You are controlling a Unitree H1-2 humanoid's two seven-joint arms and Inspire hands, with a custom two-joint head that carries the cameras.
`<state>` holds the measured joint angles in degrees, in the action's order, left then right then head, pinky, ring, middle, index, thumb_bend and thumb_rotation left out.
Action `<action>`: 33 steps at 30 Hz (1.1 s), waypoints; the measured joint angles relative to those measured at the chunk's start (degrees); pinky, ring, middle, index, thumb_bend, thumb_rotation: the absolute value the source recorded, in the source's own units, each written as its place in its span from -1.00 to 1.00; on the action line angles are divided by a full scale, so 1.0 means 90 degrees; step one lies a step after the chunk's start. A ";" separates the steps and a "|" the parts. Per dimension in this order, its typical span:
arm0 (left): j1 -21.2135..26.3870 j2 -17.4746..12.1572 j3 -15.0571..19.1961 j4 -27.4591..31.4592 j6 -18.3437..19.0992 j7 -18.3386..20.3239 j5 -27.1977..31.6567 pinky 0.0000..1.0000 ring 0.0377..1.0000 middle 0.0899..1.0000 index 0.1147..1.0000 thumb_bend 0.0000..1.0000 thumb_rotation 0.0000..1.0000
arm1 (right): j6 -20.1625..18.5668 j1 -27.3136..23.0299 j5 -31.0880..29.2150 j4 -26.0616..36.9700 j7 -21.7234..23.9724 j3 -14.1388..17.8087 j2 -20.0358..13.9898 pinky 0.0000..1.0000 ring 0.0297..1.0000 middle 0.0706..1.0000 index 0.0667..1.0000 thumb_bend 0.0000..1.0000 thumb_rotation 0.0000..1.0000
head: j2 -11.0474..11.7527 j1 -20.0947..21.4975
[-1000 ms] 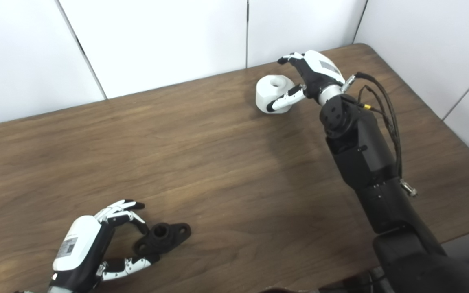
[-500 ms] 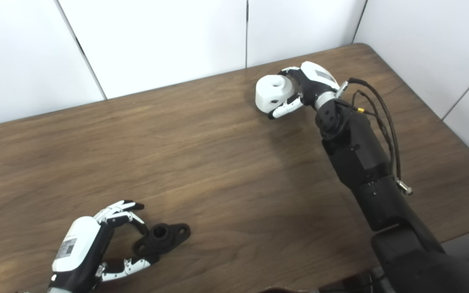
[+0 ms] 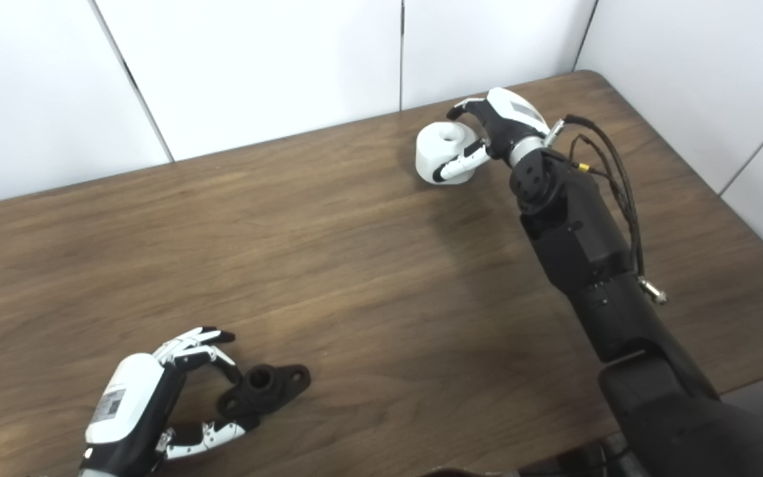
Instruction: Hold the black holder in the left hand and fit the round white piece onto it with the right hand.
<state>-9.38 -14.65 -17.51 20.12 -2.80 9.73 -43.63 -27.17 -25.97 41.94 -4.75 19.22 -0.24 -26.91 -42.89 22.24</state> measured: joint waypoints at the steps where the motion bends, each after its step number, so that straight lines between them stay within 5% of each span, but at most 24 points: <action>1: -0.0001 0.0000 0.0000 0.0000 0.0000 -0.0002 -0.0001 0.68 0.71 0.55 -0.16 0.04 -0.89 | 0.0000 -0.0008 -0.0002 -0.0006 -0.0016 -0.0026 -0.0012 0.95 0.98 0.80 0.53 0.44 -0.52 | 0.0000 -0.0010; 16: 0.0001 0.0022 0.0001 -0.0001 0.0001 -0.0018 -0.0021 0.64 0.72 0.55 -0.16 0.04 -0.89 | 0.0000 -0.0089 -0.0020 -0.0013 -0.0033 -0.0228 -0.0190 0.85 0.97 0.78 0.48 0.45 -0.56 | 0.0039 -0.0078; 33: 0.0004 0.0060 0.0001 -0.0025 0.0005 -0.0058 -0.0038 0.62 0.74 0.56 -0.16 0.04 -0.89 | 0.0004 -0.0125 -0.0150 -0.0193 -0.0143 -0.0448 -0.0348 0.95 0.97 0.77 0.46 0.42 -0.59 | 0.0078 -0.0107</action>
<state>-9.34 -14.11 -17.50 19.90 -2.75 9.20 -43.97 -27.13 -27.10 40.59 -6.49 17.94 -4.28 -30.04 -42.19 21.27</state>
